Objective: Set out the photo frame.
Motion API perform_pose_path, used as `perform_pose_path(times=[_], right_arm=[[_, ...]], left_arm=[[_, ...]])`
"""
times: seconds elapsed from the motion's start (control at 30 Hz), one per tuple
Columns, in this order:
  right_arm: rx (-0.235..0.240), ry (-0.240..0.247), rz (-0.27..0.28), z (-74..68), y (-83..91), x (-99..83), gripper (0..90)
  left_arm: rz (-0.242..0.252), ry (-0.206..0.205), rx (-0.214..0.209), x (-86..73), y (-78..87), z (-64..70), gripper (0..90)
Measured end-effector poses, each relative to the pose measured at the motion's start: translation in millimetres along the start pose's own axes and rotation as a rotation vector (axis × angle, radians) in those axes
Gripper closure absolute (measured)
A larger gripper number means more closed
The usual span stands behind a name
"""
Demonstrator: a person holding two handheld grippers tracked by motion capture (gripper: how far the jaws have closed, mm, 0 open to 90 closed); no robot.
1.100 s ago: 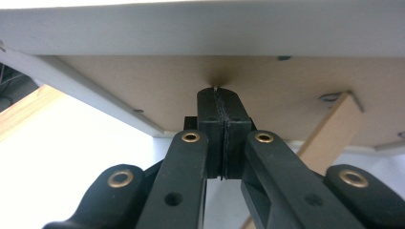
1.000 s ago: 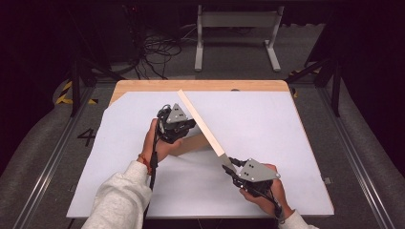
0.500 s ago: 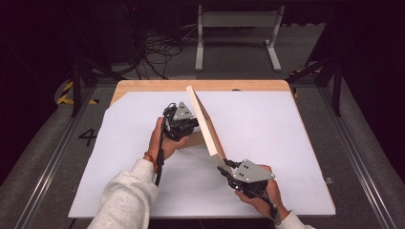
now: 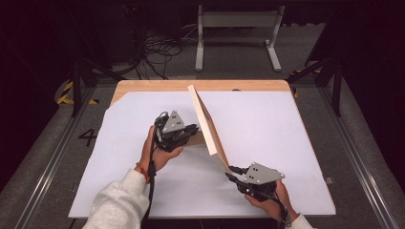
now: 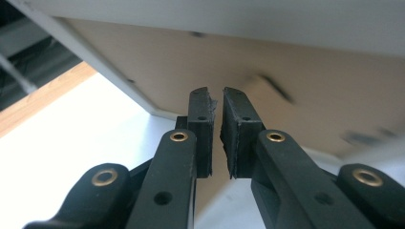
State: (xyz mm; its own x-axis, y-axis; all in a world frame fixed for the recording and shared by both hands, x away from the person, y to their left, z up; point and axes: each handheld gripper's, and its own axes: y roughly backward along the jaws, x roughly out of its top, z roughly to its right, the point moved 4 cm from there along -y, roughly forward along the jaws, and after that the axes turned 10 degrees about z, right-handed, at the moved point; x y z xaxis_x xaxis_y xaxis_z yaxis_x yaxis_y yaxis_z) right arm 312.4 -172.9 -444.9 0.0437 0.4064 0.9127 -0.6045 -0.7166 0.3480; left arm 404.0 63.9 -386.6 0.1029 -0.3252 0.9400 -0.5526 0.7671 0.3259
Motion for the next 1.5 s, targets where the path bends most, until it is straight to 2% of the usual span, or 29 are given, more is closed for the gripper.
perform_pose_path(times=[0.07,0.1,0.23,0.3,0.37,0.47,0.57,0.63,0.7,0.8,0.83,0.9,0.97,1.03,1.4,1.43,1.5], right_arm=[[-0.003,-0.001,-0.009,1.4,-1.0,-3.4,73.6],[-0.009,0.009,-0.015,1.6,-2.1,-4.0,73.8],[-0.012,0.018,-0.028,0.5,-7.2,-5.7,76.6],[-0.012,0.015,-0.031,0.5,-9.5,-7.1,77.5],[-0.011,0.013,-0.036,1.0,-12.0,-8.7,76.5],[-0.006,0.009,-0.039,0.7,-14.1,-10.8,75.0],[-0.001,0.008,-0.043,1.1,-15.5,-13.0,73.8],[-0.008,0.012,-0.05,0.1,-17.3,-14.6,73.3],[-0.014,0.01,-0.053,-0.4,-20.1,-15.9,72.7],[-0.008,0.0,-0.047,-0.2,-22.4,-15.8,72.3],[-0.01,0.003,-0.046,-1.2,-23.1,-15.5,72.3],[-0.016,0.011,-0.047,-3.2,-24.7,-14.2,72.2],[-0.019,0.008,-0.044,-5.3,-26.1,-13.7,72.2],[-0.023,0.011,-0.044,-7.4,-27.3,-13.1,72.1],[-0.05,0.026,-0.054,-23.0,-38.2,-9.4,69.5],[-0.048,0.032,-0.056,-24.9,-39.7,-9.6,69.3],[-0.041,0.038,-0.059,-29.2,-42.2,-9.3,67.6]], left_arm=[[0.005,-0.015,-0.022,-5.9,10.8,13.8,80.1],[0.006,-0.013,-0.042,-9.2,14.7,19.7,79.6],[0.018,-0.01,-0.075,-19.8,23.4,39.8,71.2],[0.003,-0.015,-0.096,-22.4,23.8,49.4,68.4],[0.007,-0.028,-0.098,-22.8,23.5,58.5,62.5],[0.015,-0.024,-0.11,-22.0,20.5,68.4,56.6],[0.03,0.017,-0.1,-19.9,14.0,73.7,48.3],[0.036,0.02,-0.097,-18.0,9.9,80.7,42.6],[0.043,0.018,-0.092,-15.7,8.4,84.1,39.6],[0.063,0.049,-0.09,-11.3,6.0,86.6,35.2],[0.07,0.047,-0.077,-10.1,5.4,86.8,34.0],[0.075,0.056,-0.072,-8.5,3.7,87.5,33.5],[0.085,0.067,-0.045,-7.3,2.4,88.2,32.6],[0.084,0.079,-0.046,-6.9,1.2,87.5,32.2],[0.085,0.12,0.078,-7.9,-2.2,80.2,29.5],[0.085,0.128,0.085,-8.5,-2.2,79.3,29.5],[0.081,0.121,0.088,-9.7,-2.3,76.2,28.8]])
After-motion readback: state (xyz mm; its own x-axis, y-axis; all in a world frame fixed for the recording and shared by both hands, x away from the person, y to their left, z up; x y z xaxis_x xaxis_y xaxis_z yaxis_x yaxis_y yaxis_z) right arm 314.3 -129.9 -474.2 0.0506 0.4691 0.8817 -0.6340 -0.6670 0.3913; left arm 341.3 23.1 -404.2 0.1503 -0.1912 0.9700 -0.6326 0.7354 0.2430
